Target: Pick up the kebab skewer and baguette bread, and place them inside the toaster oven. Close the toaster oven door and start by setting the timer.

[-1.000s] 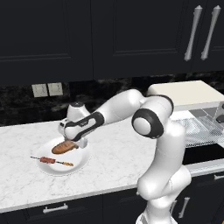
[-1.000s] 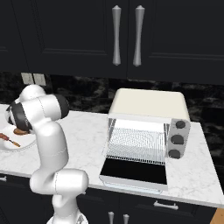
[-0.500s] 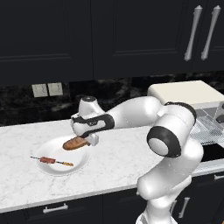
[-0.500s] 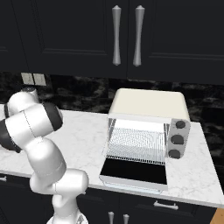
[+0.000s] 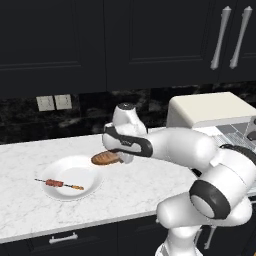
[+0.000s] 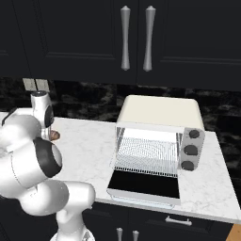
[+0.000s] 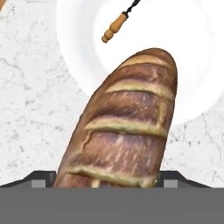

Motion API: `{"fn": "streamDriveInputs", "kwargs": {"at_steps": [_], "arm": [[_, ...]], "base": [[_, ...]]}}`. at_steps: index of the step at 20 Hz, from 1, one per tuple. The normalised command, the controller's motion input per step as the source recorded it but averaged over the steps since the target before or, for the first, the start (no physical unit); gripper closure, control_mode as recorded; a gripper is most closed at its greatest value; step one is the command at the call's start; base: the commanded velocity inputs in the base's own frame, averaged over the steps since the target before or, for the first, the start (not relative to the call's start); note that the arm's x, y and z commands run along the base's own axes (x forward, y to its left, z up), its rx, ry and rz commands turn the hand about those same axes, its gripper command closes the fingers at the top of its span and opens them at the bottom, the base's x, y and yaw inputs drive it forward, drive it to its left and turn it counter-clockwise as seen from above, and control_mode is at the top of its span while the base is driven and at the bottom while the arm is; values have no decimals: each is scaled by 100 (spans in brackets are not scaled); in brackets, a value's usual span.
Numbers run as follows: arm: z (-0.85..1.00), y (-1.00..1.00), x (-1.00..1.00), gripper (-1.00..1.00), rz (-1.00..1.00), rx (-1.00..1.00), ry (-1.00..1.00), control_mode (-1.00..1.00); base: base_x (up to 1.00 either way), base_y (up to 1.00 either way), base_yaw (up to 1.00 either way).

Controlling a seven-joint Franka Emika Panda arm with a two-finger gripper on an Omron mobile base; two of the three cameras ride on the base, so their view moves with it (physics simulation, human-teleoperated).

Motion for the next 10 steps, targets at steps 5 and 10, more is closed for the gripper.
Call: {"fn": "streamDriveInputs", "kwargs": {"at_steps": [5, 10], "arm": [[31, -54, -86, 100, -15, 0, -3, -100], [40, -58, -71, 100, -12, 0, -5, -100]], "base": [[0, 0, 0], [0, 0, 0]]}}
